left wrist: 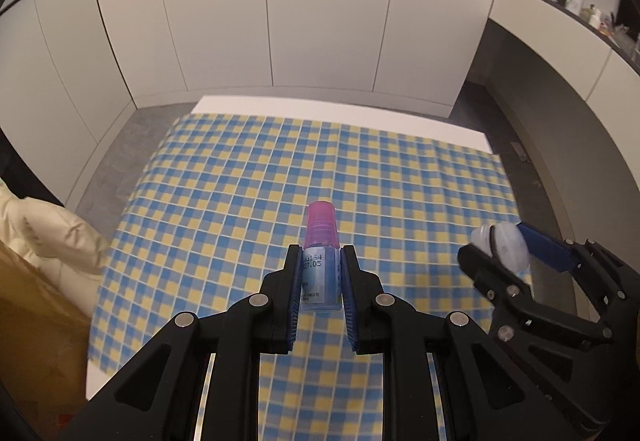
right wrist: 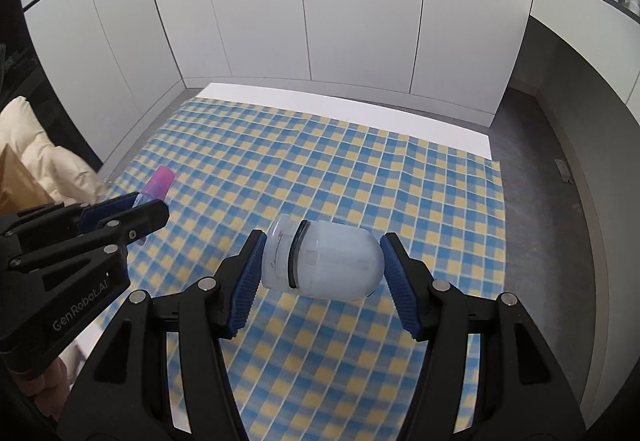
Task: Organize objects
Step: 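Lift the blue spray bottle with the left tool while the right tool lifts the white compact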
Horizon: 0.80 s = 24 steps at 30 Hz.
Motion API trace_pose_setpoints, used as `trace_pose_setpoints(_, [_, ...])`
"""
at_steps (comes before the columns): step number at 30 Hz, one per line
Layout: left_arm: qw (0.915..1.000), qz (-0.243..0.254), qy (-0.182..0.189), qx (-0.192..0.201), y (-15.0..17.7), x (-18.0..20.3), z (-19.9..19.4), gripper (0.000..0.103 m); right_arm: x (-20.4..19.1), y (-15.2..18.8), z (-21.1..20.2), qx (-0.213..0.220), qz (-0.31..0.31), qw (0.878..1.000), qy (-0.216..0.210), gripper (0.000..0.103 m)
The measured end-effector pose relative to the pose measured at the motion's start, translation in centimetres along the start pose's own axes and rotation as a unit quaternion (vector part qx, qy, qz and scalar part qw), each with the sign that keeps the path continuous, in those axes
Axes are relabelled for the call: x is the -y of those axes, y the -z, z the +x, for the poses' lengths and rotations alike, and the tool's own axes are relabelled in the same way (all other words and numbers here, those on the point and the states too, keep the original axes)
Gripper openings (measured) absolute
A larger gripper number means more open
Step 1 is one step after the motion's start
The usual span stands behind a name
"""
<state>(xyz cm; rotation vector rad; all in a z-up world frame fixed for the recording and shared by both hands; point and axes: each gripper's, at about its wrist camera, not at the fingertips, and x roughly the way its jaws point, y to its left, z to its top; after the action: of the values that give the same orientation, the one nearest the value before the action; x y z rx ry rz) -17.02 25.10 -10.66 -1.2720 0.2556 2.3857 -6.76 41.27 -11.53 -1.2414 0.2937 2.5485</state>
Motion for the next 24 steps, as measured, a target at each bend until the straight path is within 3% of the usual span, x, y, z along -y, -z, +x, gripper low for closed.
trace_pose_setpoints(24, [0.9995,-0.004,0.009,0.029,3.8,1.4,-13.7,0.018,-0.3,2.4,-14.9,0.006,0.011,1.000,-0.014,0.061])
